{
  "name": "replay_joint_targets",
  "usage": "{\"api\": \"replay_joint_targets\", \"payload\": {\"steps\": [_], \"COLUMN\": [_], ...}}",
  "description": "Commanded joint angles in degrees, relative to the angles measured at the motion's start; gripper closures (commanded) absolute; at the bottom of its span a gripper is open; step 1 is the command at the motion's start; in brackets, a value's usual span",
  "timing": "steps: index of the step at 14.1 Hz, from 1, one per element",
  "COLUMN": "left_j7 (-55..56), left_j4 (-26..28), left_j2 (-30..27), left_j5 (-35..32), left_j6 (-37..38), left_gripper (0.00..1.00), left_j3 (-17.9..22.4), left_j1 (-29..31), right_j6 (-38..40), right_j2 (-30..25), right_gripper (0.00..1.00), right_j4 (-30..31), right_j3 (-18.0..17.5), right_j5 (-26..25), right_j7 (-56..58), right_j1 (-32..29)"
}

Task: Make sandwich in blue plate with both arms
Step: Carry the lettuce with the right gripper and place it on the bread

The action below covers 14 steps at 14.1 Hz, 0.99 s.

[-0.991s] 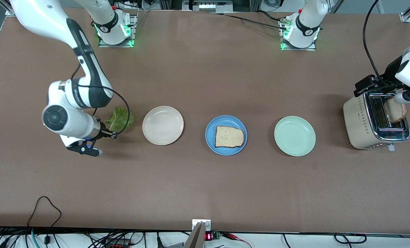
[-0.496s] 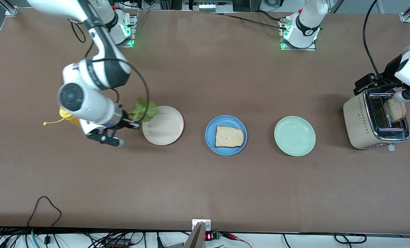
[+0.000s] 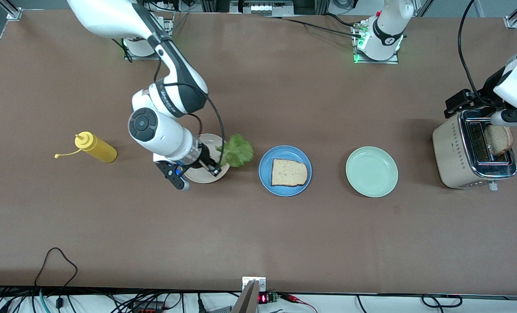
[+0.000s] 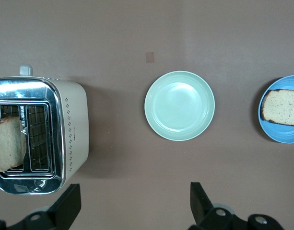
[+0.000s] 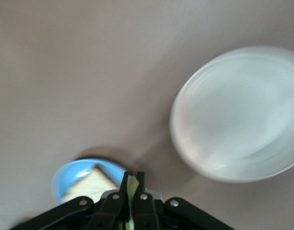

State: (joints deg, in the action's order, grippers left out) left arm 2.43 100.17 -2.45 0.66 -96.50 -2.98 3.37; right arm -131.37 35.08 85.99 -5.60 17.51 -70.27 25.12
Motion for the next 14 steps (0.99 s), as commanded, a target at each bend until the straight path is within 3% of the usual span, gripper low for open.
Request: {"api": "replay_joint_targets", "payload": {"steps": [1, 5, 10, 11, 13, 14], "left_j7": [0.9, 0.9, 0.3, 0.3, 0.1, 0.1], "left_j4": [1.3, 1.4, 1.3, 1.4, 1.4, 1.4], "left_j2": [-1.3, -1.9, -1.9, -1.9, -1.9, -1.9], "left_j5": [0.0, 0.0, 0.0, 0.0, 0.0, 0.0], "left_j6": [0.7, 0.8, 0.7, 0.7, 0.7, 0.7], "left_gripper": [0.00, 0.00, 0.00, 0.00, 0.00, 0.00], "left_j3": [-0.2, -0.2, 0.0, 0.0, 0.0, 0.0], "left_j1": [0.2, 0.2, 0.2, 0.3, 0.9, 0.9], "right_j6": [-7.4, -16.2, -24.2, -24.3, -24.2, -24.1], "right_j2": [5.2, 13.2, 19.1, 19.3, 19.5, 19.4], "right_gripper": [1.00, 1.00, 0.99, 0.87, 0.41, 0.26], "right_j4": [-3.9, -9.9, -11.3, -11.4, -11.3, -11.2], "right_j3": [0.2, 0.2, -0.2, -0.2, -0.2, -0.2], "right_j5": [3.8, 6.1, 8.2, 8.2, 8.2, 8.3], "right_j7": [-11.3, -22.6, -26.1, -26.2, -26.2, -26.2], "right_j1": [3.3, 7.7, 11.1, 11.1, 11.1, 11.0]}}
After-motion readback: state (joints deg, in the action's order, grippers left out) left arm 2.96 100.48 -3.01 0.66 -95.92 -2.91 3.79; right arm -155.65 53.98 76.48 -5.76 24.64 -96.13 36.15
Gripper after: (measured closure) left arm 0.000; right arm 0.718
